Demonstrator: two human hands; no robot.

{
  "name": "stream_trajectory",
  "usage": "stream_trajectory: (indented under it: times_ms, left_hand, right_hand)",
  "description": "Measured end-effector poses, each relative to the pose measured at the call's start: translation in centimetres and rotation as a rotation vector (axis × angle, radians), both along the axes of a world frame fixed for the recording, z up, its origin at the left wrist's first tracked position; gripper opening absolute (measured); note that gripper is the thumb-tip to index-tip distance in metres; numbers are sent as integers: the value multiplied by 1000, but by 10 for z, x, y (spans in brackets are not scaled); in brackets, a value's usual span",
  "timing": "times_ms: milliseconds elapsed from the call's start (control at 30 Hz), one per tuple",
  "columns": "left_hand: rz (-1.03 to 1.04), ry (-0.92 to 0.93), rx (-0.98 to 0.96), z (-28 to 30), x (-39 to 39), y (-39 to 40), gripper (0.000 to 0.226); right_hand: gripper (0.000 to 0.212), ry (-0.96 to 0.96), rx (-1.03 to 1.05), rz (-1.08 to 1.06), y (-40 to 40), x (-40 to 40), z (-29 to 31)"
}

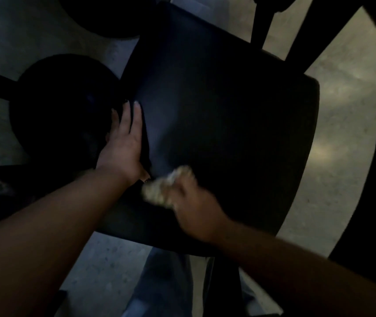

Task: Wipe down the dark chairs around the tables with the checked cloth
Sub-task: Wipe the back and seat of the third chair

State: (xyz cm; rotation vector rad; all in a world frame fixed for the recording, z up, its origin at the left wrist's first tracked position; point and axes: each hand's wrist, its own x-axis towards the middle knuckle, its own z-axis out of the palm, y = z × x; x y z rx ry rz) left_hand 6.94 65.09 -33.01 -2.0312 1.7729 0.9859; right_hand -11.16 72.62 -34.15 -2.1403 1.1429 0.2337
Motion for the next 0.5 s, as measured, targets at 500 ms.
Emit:
stream_trajectory:
  times_ms: [500]
  left_hand:
    - [90, 16, 21, -6, -4, -2, 144]
  right_hand:
    - [53, 233, -374, -807, -202, -13, -25]
